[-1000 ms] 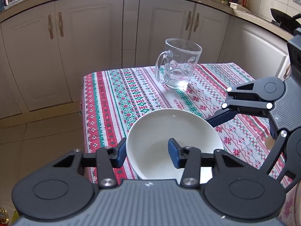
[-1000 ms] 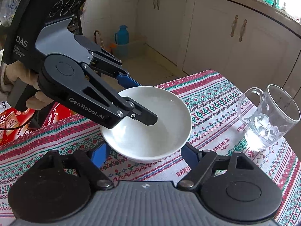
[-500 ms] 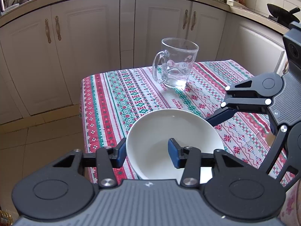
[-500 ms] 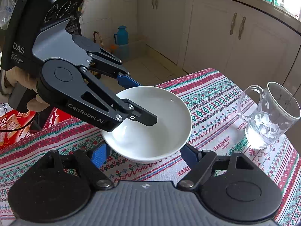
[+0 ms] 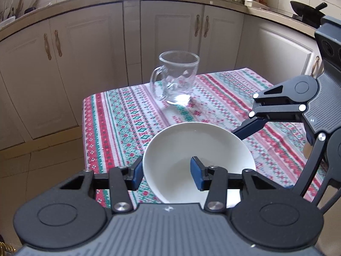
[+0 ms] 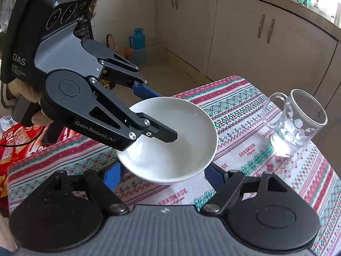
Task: Organize plates and bowls
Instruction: 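Carry the pink-print bowl with the left gripper onto the bowls in the right gripper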
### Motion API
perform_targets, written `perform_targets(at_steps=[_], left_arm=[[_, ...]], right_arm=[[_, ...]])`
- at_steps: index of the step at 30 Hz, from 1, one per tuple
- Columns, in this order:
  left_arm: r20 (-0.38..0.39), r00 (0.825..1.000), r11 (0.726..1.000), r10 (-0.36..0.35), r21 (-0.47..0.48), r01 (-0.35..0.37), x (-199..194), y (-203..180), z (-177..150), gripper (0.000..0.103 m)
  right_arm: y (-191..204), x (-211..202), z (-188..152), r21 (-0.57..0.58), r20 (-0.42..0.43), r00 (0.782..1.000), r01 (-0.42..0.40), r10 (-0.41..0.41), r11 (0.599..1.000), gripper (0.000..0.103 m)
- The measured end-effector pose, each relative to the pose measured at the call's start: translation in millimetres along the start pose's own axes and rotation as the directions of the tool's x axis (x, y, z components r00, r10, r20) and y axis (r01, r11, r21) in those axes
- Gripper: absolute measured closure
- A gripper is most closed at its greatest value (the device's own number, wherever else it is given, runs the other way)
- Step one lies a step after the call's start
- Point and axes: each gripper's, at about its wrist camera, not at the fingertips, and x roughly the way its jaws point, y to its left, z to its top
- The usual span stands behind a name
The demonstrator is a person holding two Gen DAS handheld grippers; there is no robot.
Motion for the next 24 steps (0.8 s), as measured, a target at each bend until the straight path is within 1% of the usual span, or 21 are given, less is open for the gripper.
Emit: perform_targets(at_steps=[15,24], left_arm=[[0.06,0.998,0.997,-0.006,0.079,0.002,-57,-68,4,0.058],[0.074,0.997,0.994,-0.016,0.107,0.008,-80,-107,-2,0.058]], right_arm=[[35,-82,-25,-0.019,0.028,0.998,0.055,-0.054,0.998,0.018],[57,-119,-47,-0.018,0.043,0.996,0.076,-0.075,0.997,0.018]])
